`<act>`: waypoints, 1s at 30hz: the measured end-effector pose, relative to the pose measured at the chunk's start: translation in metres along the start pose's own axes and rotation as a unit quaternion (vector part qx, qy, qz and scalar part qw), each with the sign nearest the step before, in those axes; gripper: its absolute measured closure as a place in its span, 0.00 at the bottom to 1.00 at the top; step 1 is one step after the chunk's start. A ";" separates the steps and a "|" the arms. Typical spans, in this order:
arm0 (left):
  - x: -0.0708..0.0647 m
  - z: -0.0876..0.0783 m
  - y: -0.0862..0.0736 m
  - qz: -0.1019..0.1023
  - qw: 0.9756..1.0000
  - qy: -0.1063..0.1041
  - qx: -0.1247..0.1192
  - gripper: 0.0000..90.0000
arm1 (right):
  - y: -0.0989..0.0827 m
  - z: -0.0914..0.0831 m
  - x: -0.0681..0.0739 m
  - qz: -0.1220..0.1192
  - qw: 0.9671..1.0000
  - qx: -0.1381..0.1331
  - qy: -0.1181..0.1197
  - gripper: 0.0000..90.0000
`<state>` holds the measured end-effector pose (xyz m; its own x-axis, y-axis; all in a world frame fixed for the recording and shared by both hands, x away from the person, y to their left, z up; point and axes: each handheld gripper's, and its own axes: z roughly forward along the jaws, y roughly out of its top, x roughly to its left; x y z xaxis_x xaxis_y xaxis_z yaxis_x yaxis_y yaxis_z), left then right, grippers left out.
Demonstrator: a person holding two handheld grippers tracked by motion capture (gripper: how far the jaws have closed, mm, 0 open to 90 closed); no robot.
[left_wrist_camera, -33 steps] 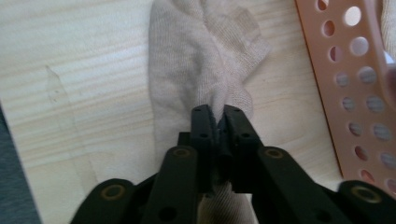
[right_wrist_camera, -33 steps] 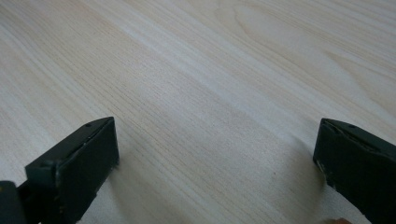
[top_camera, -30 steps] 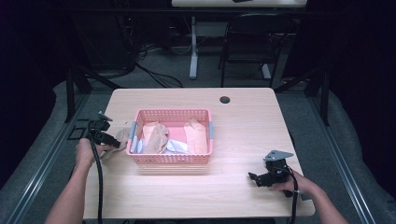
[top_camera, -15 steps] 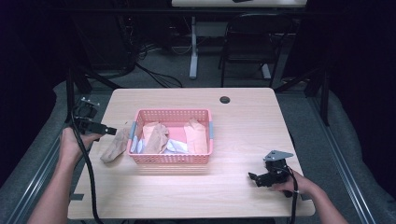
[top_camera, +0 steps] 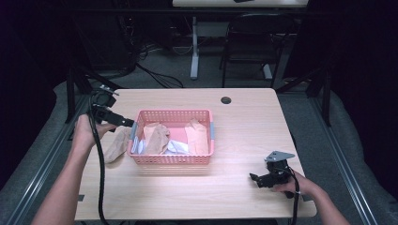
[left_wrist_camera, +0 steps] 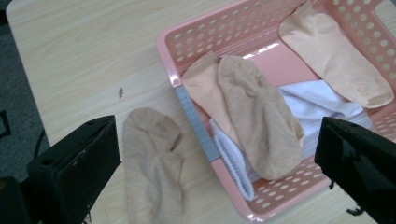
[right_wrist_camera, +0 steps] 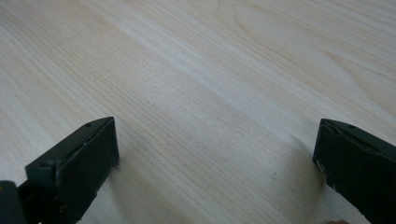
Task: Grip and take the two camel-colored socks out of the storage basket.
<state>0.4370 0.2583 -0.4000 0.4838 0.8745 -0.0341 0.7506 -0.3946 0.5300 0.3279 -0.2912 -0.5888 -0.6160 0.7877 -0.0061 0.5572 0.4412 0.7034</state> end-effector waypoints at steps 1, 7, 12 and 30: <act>-0.003 0.003 0.002 0.002 1.000 -0.005 -0.002 0.00 | 0.000 0.000 0.000 0.000 1.000 0.000 0.000 0.00; -0.017 0.023 0.013 0.015 0.999 -0.029 0.011 0.00 | 0.000 0.000 0.000 0.000 1.000 0.000 0.000 0.00; -0.026 0.042 0.015 0.019 0.999 -0.046 0.023 0.00 | 0.000 0.000 0.000 0.000 1.000 0.000 0.001 0.00; -0.050 0.109 0.008 0.033 0.993 -0.075 0.082 0.00 | 0.000 0.000 0.000 0.000 1.000 0.000 0.001 0.00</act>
<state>0.4685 0.1805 -0.4866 0.5874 0.7978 -0.1359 0.7719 -0.5017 0.3904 0.3278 -0.2914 -0.5888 -0.6165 0.7874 -0.0046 0.5577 0.4407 0.7034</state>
